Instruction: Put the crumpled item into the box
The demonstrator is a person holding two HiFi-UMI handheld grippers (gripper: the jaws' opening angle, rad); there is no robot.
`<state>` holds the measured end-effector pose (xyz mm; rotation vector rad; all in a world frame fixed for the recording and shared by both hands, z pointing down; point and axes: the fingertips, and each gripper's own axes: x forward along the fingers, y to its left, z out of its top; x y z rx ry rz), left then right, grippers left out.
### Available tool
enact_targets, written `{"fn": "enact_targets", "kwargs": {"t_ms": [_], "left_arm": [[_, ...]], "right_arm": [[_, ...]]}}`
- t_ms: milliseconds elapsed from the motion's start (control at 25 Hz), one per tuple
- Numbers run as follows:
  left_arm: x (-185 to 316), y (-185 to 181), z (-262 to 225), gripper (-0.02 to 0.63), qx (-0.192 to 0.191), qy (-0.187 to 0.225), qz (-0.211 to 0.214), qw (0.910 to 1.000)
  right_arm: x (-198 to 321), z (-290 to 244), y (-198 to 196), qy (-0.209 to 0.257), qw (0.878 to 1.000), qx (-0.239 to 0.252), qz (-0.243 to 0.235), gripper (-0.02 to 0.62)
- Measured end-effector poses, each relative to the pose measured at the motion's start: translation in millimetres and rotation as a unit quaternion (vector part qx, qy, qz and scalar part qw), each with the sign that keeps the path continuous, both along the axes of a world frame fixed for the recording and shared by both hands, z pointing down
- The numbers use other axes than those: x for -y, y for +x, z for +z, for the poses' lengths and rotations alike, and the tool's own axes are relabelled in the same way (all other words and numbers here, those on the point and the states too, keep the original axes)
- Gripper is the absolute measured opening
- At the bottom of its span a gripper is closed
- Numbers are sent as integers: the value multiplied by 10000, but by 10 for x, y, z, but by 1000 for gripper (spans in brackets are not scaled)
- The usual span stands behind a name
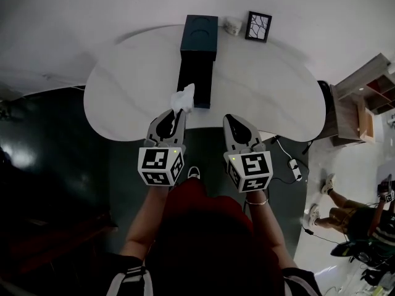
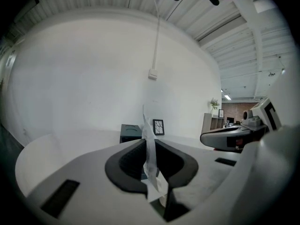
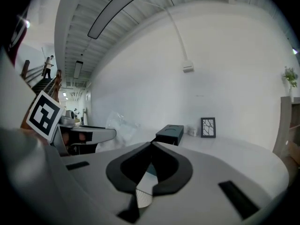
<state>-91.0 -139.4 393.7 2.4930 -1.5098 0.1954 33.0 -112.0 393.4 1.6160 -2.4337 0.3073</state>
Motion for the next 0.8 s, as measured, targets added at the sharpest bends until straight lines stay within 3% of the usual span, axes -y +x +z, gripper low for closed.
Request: {"fn": "enact_targets", "kwargs": {"t_ms": [360,800], "left_arm": [[490,-69,81,64,10,-105,263,9996],[739,-36,120,64,-25,-221,631,9978]], "right_arm": [[431,26,-55,-54,9996,-58,284,15],[604,45,-81,-109,9980,-187,593,15]]}}
